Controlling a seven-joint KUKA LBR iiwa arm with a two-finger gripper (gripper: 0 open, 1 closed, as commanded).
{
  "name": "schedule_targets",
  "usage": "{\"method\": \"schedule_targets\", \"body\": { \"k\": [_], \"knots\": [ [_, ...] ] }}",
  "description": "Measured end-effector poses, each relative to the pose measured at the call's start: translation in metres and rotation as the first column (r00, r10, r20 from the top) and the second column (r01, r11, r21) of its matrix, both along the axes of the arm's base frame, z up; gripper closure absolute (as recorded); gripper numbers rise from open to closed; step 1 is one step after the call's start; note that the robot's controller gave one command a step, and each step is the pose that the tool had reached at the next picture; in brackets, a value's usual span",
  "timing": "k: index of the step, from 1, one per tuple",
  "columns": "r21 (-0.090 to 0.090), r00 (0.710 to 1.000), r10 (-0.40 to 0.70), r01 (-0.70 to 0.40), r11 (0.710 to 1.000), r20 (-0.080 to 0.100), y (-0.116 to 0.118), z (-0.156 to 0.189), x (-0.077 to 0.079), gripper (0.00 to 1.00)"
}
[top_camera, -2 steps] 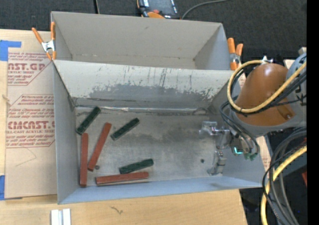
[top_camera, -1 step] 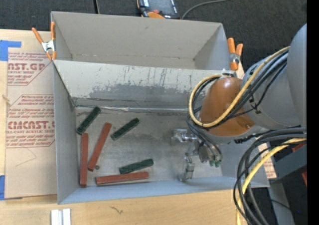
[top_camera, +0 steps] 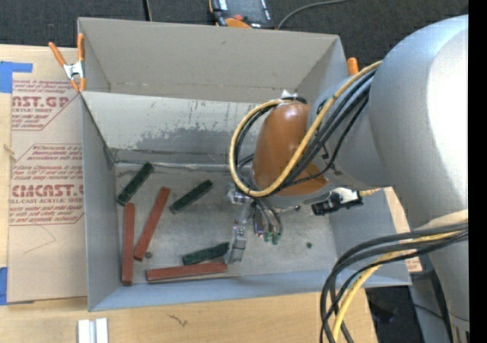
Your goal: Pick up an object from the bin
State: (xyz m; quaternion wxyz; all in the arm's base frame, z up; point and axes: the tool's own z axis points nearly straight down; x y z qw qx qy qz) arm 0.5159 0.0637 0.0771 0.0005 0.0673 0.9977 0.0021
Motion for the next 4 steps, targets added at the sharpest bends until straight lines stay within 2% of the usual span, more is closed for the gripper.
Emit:
{"method": "schedule_targets", "body": {
  "k": [1,2,3,4],
  "knots": [
    [-0.003,0.998,-0.055,0.055,0.998,0.001,0.022,-0.007,-0.034,0.0],
    [-0.003,0.999,-0.054,0.054,0.999,-0.004,0.022,-0.007,-0.034,1.0],
    [-0.003,0.998,-0.058,0.058,0.998,0.0,0.048,-0.004,-0.017,1.0],
    [-0.002,0.999,-0.053,0.053,0.999,0.01,0.025,0.118,0.031,1.0]
  ]
}}
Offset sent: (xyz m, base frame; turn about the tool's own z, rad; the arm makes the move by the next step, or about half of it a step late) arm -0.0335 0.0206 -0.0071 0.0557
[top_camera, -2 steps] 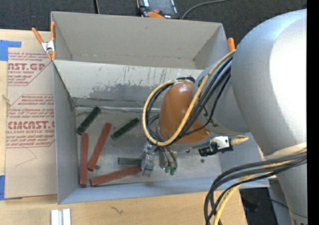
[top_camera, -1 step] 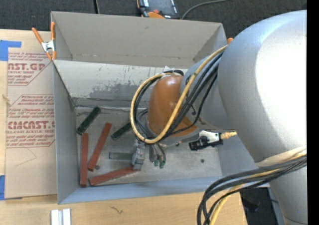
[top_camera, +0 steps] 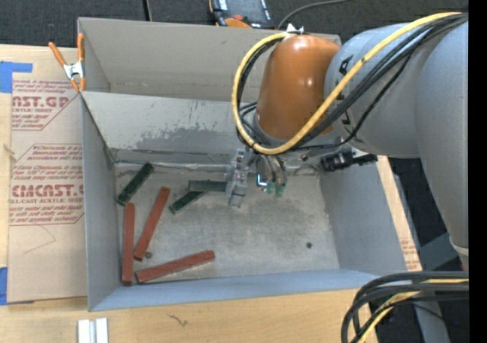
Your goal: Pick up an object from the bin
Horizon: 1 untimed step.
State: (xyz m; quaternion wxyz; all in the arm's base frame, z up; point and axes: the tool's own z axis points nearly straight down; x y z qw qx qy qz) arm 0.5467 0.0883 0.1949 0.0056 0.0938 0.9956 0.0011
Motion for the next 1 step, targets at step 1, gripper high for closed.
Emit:
{"method": "schedule_targets", "body": {
  "k": [1],
  "knots": [
    [-0.004,0.94,0.34,-0.34,0.94,-0.003,-0.02,0.0678,0.0273,1.0]
  ]
}}
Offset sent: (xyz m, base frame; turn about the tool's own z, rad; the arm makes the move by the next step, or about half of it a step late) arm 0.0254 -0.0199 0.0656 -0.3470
